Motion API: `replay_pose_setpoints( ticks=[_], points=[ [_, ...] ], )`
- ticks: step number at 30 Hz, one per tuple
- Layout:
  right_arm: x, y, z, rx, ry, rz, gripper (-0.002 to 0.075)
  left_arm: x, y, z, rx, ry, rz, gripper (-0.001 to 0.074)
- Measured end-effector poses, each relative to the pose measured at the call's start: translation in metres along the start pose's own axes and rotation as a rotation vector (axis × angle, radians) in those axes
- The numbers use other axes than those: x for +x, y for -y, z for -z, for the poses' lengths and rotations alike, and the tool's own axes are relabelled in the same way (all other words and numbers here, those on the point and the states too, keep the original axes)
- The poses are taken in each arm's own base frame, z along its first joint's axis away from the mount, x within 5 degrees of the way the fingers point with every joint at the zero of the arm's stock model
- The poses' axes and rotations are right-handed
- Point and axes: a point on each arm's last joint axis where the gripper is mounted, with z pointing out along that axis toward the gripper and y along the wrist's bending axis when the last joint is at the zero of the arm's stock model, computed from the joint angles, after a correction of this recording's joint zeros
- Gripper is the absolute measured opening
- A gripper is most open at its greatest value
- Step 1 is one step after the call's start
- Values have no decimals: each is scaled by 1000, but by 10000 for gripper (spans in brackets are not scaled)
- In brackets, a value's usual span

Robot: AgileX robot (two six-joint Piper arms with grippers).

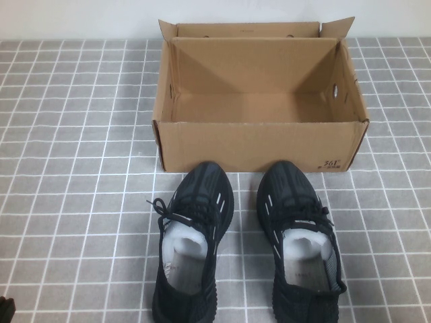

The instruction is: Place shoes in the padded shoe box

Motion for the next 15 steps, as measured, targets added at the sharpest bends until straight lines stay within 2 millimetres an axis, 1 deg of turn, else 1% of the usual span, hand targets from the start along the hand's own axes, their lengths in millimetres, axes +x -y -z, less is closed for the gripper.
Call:
replay_pose_setpoints(
  ticks=[5,12,15],
  points=[
    [-6,1,0,7,70,-14,-8,0,0,0,0,0,0,-3],
    [-33,4,6,14,379,-151,-8,0,0,0,0,0,0,-3],
    [-38,6,8,23,424,-200,-8,0,0,0,0,0,0,-3]
  ],
)
